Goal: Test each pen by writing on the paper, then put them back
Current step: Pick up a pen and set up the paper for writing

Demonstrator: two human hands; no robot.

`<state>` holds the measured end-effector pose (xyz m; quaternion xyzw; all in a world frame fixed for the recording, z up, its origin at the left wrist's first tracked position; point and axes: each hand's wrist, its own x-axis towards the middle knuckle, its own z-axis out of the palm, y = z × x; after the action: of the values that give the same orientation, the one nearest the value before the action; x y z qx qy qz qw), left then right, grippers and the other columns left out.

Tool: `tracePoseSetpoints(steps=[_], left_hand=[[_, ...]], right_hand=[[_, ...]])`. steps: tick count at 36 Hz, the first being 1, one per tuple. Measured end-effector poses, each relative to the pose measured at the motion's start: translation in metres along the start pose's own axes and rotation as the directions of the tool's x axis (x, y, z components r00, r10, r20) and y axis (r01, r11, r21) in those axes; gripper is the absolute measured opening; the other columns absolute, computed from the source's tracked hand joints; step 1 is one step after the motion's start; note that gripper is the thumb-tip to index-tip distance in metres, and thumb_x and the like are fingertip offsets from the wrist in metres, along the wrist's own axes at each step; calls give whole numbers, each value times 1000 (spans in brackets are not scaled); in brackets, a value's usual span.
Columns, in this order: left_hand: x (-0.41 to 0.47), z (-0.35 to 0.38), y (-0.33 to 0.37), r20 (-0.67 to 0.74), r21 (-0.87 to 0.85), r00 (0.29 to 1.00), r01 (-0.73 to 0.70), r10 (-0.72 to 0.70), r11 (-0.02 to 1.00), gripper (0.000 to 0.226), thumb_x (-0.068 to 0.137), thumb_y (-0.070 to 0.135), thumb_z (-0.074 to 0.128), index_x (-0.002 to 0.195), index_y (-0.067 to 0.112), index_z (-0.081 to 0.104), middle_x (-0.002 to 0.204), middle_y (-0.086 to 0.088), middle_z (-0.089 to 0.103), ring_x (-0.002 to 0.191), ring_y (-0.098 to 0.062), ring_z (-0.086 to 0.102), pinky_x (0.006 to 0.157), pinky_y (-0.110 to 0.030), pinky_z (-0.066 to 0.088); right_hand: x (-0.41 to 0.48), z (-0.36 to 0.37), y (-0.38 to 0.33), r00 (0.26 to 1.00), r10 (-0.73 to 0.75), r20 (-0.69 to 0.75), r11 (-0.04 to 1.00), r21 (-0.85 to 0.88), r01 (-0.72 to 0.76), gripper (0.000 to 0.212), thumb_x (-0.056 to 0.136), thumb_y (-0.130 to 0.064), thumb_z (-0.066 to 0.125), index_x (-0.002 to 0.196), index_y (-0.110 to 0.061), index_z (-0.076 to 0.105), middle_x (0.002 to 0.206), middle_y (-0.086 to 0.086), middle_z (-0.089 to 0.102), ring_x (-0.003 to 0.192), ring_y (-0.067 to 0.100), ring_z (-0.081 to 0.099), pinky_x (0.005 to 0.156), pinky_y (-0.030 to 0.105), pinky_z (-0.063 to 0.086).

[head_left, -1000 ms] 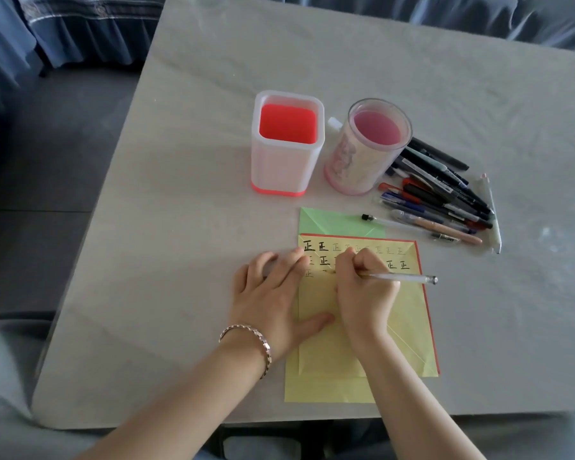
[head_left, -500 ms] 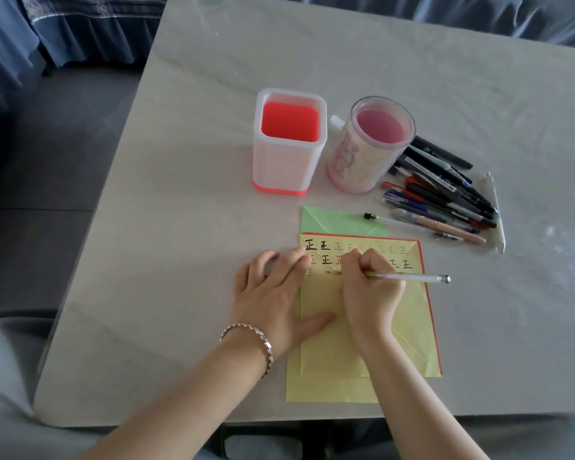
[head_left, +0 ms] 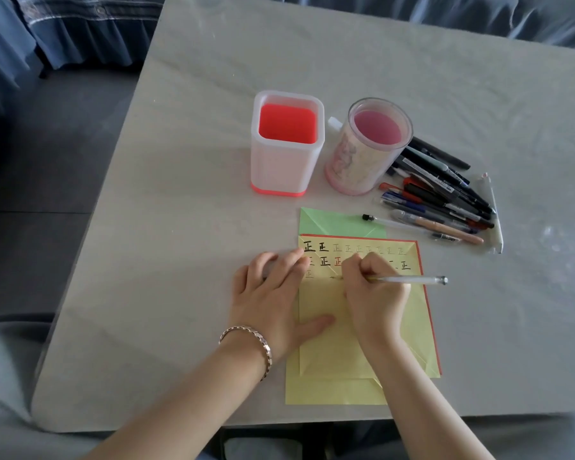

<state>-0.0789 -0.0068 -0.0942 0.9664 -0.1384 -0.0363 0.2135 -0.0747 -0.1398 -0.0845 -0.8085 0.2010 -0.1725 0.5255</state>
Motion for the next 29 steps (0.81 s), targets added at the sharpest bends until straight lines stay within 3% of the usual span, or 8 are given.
tracePoseSetpoints(steps=[5, 9, 13, 16, 19, 23, 26, 29], left_hand=[[1, -2, 0, 48, 88, 999, -5, 1, 996, 97, 56, 82, 16, 140, 35, 27, 148, 25, 16, 126, -13, 4, 99, -26, -3], [0, -1, 0, 20, 5, 1000, 7, -7, 1000, 82, 60, 79, 36, 117, 25, 59, 128, 13, 54, 112, -20, 36, 92, -30, 19], [-1, 4, -3, -32, 48, 999, -39, 40, 998, 80, 61, 78, 38, 116, 24, 60, 126, 13, 55, 111, -17, 36, 93, -29, 17], [-2, 3, -4, -50, 14, 997, -50, 51, 999, 77, 65, 75, 39, 119, 24, 57, 127, 11, 55, 111, -18, 35, 89, -30, 20], [-5, 3, -7, -211, -163, 977, -78, 42, 984, 51, 83, 51, 40, 126, 25, 44, 128, 3, 54, 113, -19, 35, 92, -28, 20], [-10, -6, -5, -338, -512, 936, -92, -102, 854, 46, 84, 12, 26, 128, 21, 39, 119, -2, 49, 109, -15, 44, 96, -19, 33], [-7, -22, 7, -291, -705, 930, -49, -226, 708, 43, 90, 6, 26, 126, 28, 29, 121, 2, 48, 98, 0, 56, 83, -11, 42], [-7, -39, 22, -180, -843, 954, -24, -240, 538, 40, 95, 1, 41, 123, 27, 29, 115, 7, 59, 84, -6, 66, 65, -18, 52]], right_hand=[[0, -7, 2, 999, -5, 40, 1000, -31, 6, 49, 81, 2, 59, 47, -18, 31, 42, -8, 30, 45, 8, 28, 44, 22, 25], [3, -18, 2, 1000, 30, -4, 999, -37, -30, 41, 82, 2, 58, 49, -8, 34, 45, 4, 31, 47, 9, 30, 43, 20, 23], [8, -30, 1, 997, 75, -30, 997, -35, -76, 39, 82, 0, 58, 50, 0, 35, 42, 11, 38, 43, 14, 35, 44, 23, 29], [11, -40, -6, 982, 164, -90, 983, 93, -156, 35, 87, -9, 57, 55, 0, 46, 35, -2, 45, 34, 6, 39, 38, 16, 34], [12, -51, -11, 960, 264, -97, 948, 211, -239, 30, 89, -20, 58, 62, -9, 48, 33, -4, 44, 31, 4, 35, 35, 14, 29], [9, -65, -16, 933, 356, -54, 908, 256, -331, 32, 89, -28, 57, 64, -12, 45, 35, -6, 44, 33, 2, 35, 37, 12, 30], [5, -72, -22, 949, 315, 30, 922, 226, -313, 32, 90, -28, 54, 64, -11, 45, 39, -4, 47, 36, 5, 36, 40, 15, 32], [0, -77, -29, 945, 309, 102, 912, 251, -325, 33, 94, -26, 47, 67, -7, 48, 44, -2, 49, 37, 6, 38, 39, 13, 31]])
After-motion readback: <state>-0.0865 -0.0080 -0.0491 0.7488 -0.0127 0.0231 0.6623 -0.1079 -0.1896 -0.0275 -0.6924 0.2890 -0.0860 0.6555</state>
